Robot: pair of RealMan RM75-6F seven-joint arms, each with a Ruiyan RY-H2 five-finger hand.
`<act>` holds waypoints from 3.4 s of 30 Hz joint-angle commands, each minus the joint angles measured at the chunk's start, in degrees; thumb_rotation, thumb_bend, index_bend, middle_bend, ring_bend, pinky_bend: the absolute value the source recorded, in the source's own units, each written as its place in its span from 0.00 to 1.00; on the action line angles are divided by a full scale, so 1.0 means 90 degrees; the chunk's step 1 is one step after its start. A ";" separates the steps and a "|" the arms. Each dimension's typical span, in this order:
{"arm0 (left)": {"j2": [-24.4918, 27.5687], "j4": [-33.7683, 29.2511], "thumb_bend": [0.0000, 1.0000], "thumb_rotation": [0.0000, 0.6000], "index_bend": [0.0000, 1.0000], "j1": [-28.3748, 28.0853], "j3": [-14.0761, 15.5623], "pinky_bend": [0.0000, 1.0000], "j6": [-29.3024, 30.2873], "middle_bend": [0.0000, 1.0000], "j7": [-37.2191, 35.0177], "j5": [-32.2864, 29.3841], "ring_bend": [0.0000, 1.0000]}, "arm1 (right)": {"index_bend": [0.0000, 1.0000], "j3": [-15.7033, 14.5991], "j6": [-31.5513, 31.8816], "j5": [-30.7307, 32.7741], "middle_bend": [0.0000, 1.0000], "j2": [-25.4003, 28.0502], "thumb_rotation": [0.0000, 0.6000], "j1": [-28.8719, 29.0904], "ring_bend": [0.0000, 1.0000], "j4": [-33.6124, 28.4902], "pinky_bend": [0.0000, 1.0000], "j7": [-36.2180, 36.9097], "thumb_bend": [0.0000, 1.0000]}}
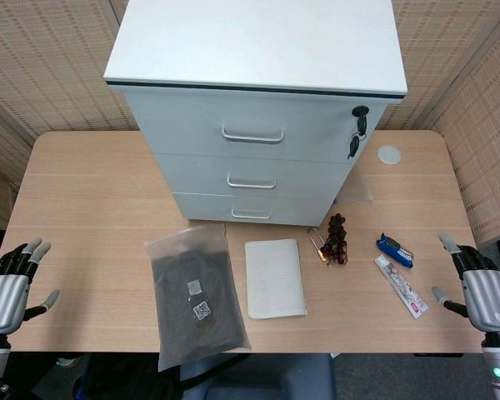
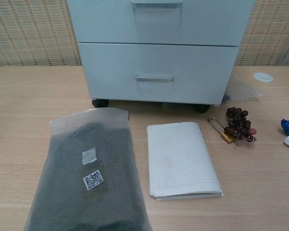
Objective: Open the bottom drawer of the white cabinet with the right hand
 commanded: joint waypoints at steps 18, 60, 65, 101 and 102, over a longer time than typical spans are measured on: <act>0.0019 0.0034 0.22 1.00 0.13 -0.0020 -0.0007 0.14 0.0091 0.10 -0.0072 0.0124 0.10 | 0.10 0.0086 -0.0206 -0.0435 0.36 0.0203 1.00 0.0372 0.31 -0.0421 0.34 -0.0458 0.18; 0.0159 -0.0007 0.22 1.00 0.14 0.0060 0.0084 0.14 0.0168 0.10 -0.0182 0.0225 0.10 | 0.13 0.1045 -0.3848 0.1651 0.86 -0.2111 1.00 0.4066 0.91 0.0221 0.99 -0.2727 0.46; 0.0169 -0.0009 0.22 1.00 0.14 0.0057 0.0089 0.14 0.0158 0.10 -0.0184 0.0230 0.10 | 0.13 0.1024 -0.3939 0.1840 0.86 -0.2250 1.00 0.4273 0.91 0.0388 0.99 -0.2804 0.45; 0.0154 -0.0010 0.22 1.00 0.14 0.0041 0.0095 0.14 0.0071 0.10 -0.0101 0.0156 0.10 | 0.14 0.0586 -0.3974 0.2249 0.86 -0.2366 1.00 0.4836 0.91 0.0612 0.99 -0.2811 0.46; 0.0154 -0.0013 0.22 1.00 0.14 0.0044 0.0096 0.14 0.0073 0.10 -0.0095 0.0154 0.10 | 0.14 0.0564 -0.3961 0.2224 0.86 -0.2352 1.00 0.4832 0.91 0.0582 0.99 -0.2810 0.46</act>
